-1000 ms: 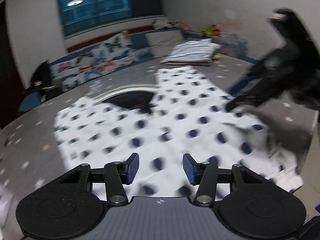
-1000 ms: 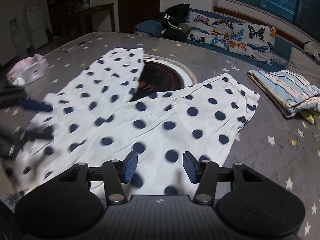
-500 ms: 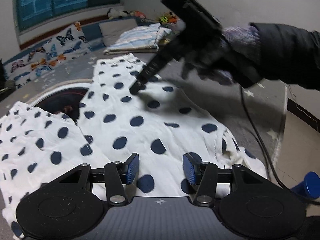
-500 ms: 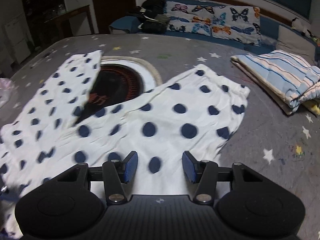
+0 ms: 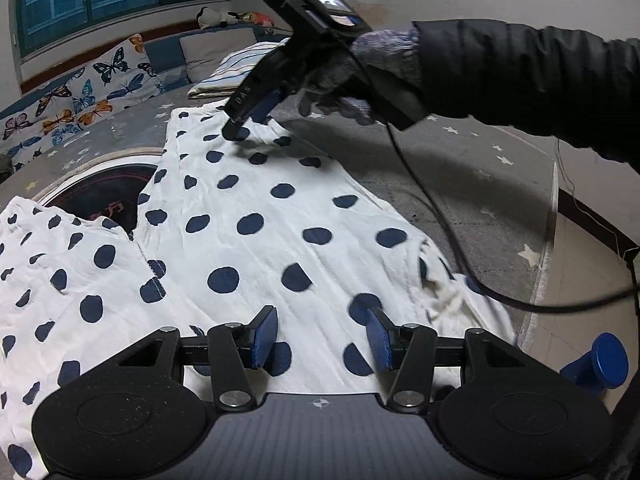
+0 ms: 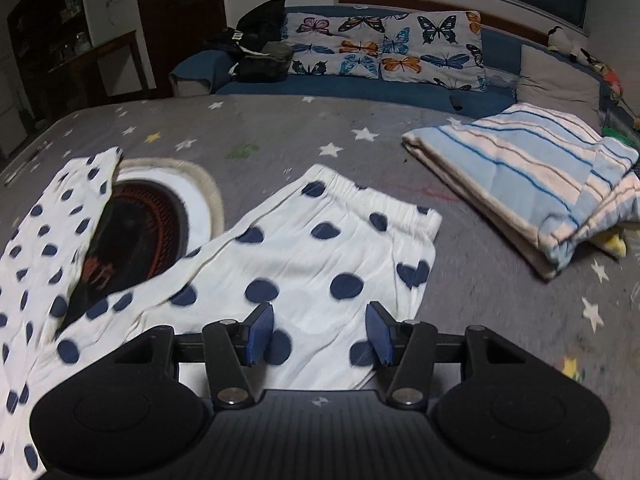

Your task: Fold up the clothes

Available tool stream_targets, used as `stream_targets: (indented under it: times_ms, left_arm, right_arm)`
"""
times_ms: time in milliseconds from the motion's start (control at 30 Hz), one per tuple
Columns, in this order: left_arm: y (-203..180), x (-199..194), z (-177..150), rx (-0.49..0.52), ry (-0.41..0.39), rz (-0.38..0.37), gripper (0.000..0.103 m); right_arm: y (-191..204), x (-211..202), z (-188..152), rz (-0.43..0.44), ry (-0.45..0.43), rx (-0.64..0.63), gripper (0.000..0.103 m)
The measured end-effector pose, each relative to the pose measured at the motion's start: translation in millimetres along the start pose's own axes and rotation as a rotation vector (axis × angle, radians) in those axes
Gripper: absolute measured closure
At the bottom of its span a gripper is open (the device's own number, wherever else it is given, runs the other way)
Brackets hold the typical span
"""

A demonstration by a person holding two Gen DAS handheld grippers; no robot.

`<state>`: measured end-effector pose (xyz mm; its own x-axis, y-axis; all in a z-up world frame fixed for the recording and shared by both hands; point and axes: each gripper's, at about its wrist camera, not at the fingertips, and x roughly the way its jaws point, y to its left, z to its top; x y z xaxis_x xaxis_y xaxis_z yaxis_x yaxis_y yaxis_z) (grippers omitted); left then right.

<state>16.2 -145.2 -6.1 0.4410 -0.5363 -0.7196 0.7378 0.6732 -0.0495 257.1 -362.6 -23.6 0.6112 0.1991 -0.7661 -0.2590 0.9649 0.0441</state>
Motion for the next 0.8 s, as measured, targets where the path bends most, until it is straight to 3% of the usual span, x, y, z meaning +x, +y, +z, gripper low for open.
stream_targets:
  times_ms: [267, 433, 533, 800]
  left_arm:
    - [-1.3, 0.0, 0.4, -0.002, 0.005, -0.004, 0.046]
    - [-5.8, -1.0, 2.5, -0.002, 0.009, 0.019, 0.045]
    - [-13.7, -6.6, 4.6, -0.003, -0.01, 0.02, 0.039]
    - [-55.3, -15.4, 5.8, 0.036, -0.035, -0.044, 0.037]
  right_arm:
    - [-17.9, 7.3, 16.0, -0.051, 0.0, 0.023, 0.052]
    - [-22.6, -21.1, 17.0, -0.072, -0.028, 0.013, 0.051]
    - [-24.1, -40.4, 13.5, -0.084, -0.043, 0.004, 0.051]
    - [-31.3, -60.3, -6.2, -0.106, -0.033, 0.02, 0.051]
